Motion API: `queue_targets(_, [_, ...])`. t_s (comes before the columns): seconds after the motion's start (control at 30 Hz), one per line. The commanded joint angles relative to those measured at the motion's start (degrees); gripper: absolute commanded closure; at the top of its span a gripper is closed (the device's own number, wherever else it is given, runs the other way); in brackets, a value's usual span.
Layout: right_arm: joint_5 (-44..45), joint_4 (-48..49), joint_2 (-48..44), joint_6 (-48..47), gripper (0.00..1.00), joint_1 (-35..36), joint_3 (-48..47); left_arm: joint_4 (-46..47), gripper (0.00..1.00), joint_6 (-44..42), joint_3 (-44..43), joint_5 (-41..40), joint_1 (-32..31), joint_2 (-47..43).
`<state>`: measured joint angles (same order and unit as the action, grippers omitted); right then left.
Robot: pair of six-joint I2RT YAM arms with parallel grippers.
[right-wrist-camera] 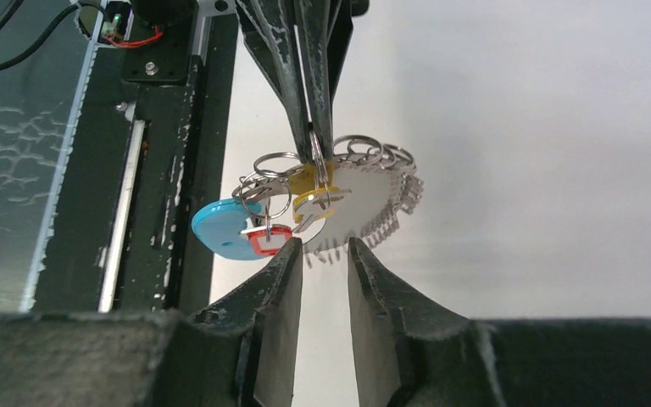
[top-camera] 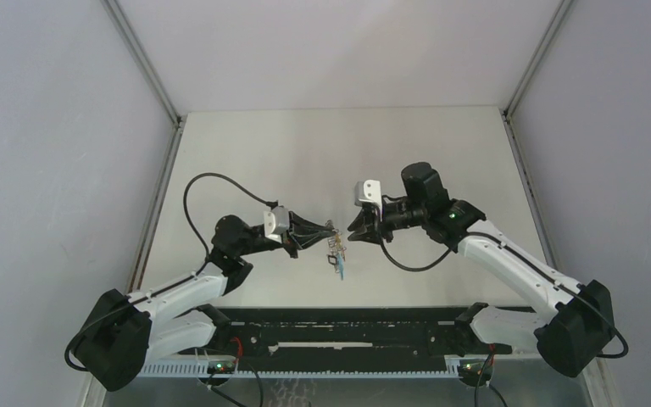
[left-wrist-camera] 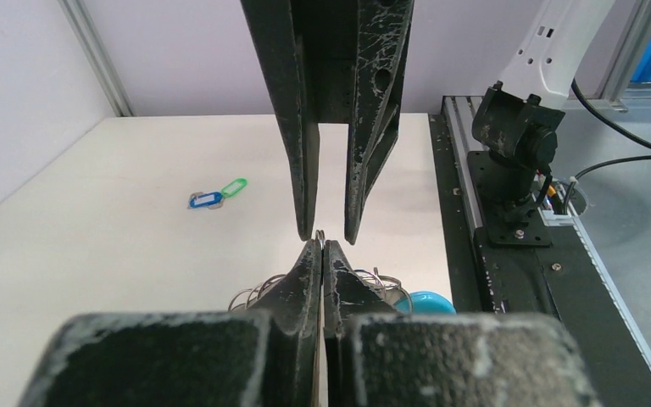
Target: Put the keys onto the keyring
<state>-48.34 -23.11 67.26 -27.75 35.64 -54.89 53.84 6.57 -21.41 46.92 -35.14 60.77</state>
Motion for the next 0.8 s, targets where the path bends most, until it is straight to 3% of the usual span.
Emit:
queue_targets(0.0, [-4.18,11.79,-2.12,-3.12,0.73,-0.41,2.23,4.69,1.00,0.81,0.82,0.41,-0.04,-0.47])
queue_targets(0.77, [-10.70,18.10,2.05,-2.15,0.80,0.82,2.33,4.69,1.00,1.07,0.61,1.13,-0.02,-0.64])
